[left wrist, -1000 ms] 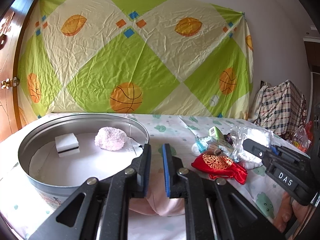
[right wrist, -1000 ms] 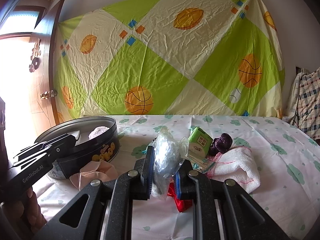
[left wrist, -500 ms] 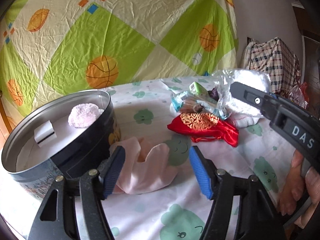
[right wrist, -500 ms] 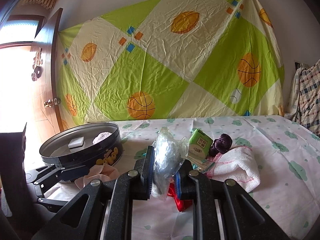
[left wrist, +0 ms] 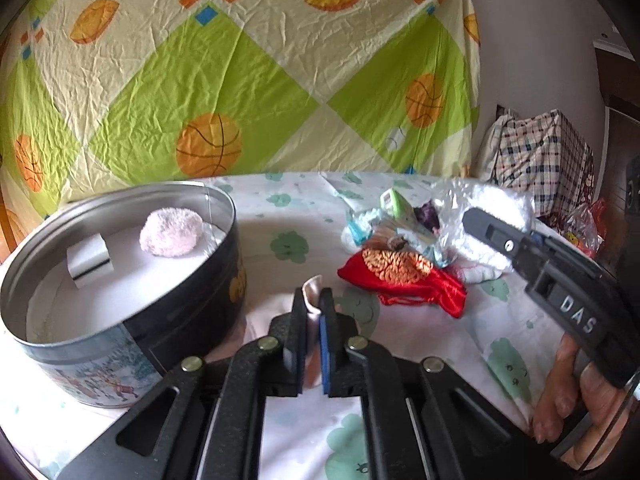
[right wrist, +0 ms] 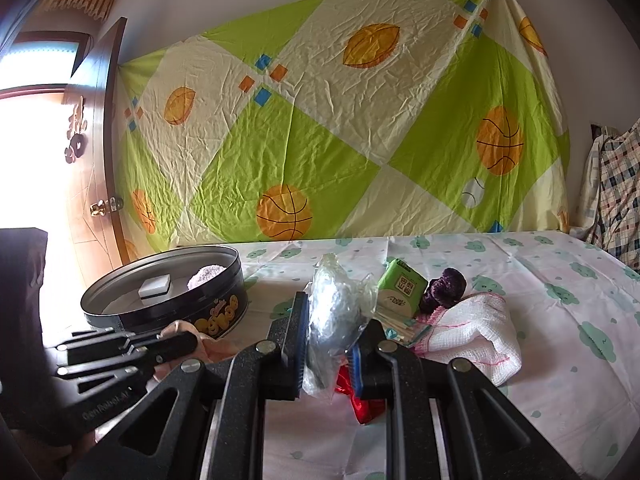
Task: Organize soft objects
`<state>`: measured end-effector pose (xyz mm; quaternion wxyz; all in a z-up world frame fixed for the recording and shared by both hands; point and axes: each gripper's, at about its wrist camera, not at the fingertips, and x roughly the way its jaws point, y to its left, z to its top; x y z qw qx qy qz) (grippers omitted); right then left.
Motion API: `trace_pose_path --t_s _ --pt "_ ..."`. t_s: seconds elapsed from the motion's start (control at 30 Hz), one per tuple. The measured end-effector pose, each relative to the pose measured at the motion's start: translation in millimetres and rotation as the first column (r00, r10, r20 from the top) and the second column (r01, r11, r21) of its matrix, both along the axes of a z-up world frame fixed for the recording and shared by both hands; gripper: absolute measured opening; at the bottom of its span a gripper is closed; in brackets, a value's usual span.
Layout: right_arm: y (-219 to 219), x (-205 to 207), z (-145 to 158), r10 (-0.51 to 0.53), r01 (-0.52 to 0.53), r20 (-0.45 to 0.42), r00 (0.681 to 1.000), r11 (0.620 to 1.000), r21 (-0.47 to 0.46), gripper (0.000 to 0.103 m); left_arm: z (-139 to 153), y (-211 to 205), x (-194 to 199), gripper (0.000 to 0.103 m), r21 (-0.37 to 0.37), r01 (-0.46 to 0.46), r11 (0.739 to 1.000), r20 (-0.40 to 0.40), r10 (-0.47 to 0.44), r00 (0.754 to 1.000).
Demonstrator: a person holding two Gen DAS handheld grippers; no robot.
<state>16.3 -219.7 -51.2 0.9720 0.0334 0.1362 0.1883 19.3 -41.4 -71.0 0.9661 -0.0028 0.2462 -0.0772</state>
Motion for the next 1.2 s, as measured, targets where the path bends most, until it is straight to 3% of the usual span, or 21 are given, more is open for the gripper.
trace_pose_path --t_s 0.3,0.43,0.53,0.6,0.67,0.73,0.83,1.0,1.07,1.1,1.13,1.17,1.2 --pt "-1.5 0.5 15.1 0.039 -0.039 0.002 0.999 0.999 0.027 0.019 44.8 18.6 -15.0 0.002 -0.025 -0.021 0.999 0.128 0.024 0.991" --pt "4.5 -0.6 24.6 0.052 -0.052 0.022 0.998 0.999 0.014 0.019 57.9 26.9 -14.0 0.002 -0.028 -0.026 0.999 0.152 0.03 0.988" --pt "3.1 -5.1 25.7 0.054 -0.055 0.019 0.998 0.998 0.021 0.019 59.0 31.1 -15.1 0.003 -0.051 0.007 0.999 0.127 0.0 0.992" --pt "0.8 -10.7 24.8 0.057 -0.057 0.015 0.998 0.998 0.019 0.019 52.8 27.0 -18.7 0.015 -0.031 0.018 0.999 0.096 -0.015 0.995" --pt "-1.7 -16.3 22.7 0.059 -0.059 0.015 0.998 0.998 0.01 0.019 40.9 19.5 -24.0 0.074 -0.006 0.035 0.999 0.065 -0.034 0.997" --pt "-5.2 -19.7 20.1 0.053 -0.053 0.013 0.998 0.999 0.01 0.019 28.8 11.5 -28.5 0.09 0.006 0.044 0.999 0.041 -0.045 0.998" --pt "-11.1 -18.9 17.7 0.041 -0.041 0.006 0.999 0.999 0.02 0.019 15.0 0.4 -29.0 0.091 0.03 0.06 0.998 0.016 -0.06 0.998" --pt "-15.5 -16.9 14.1 0.039 -0.038 -0.004 0.999 0.999 0.038 0.019 -8.2 -9.6 -11.6 0.088 0.056 0.067 0.996 -0.104 -0.061 0.993" --pt "-13.6 -16.5 11.9 0.044 -0.043 -0.008 0.999 0.998 0.034 0.019 -18.6 -9.4 -4.6 0.068 0.055 0.06 0.997 -0.152 -0.051 0.987" --pt "-12.3 -16.5 11.2 0.047 -0.047 -0.01 0.999 0.998 0.034 0.019 -22.9 -8.6 -1.7 0.063 0.05 0.059 0.997 -0.173 -0.049 0.984" --pt "-11.3 -16.7 10.8 0.049 -0.049 -0.011 0.999 0.998 0.033 0.019 -25.6 -7.6 0.7 0.05 0.04 0.061 0.997 -0.19 -0.052 0.98" --pt "-10.3 -16.9 10.2 0.05 -0.05 -0.01 0.999 0.998 0.03 0.019 -26.7 -6.8 1.5 0.026 0.03 0.065 0.997 -0.196 -0.058 0.979" --pt "-9.5 -16.4 9.9 0.052 -0.052 -0.011 0.999 0.998 0.029 0.019 -26.7 -6.6 0.7 0.017 0.024 0.071 0.997 -0.19 -0.065 0.98"
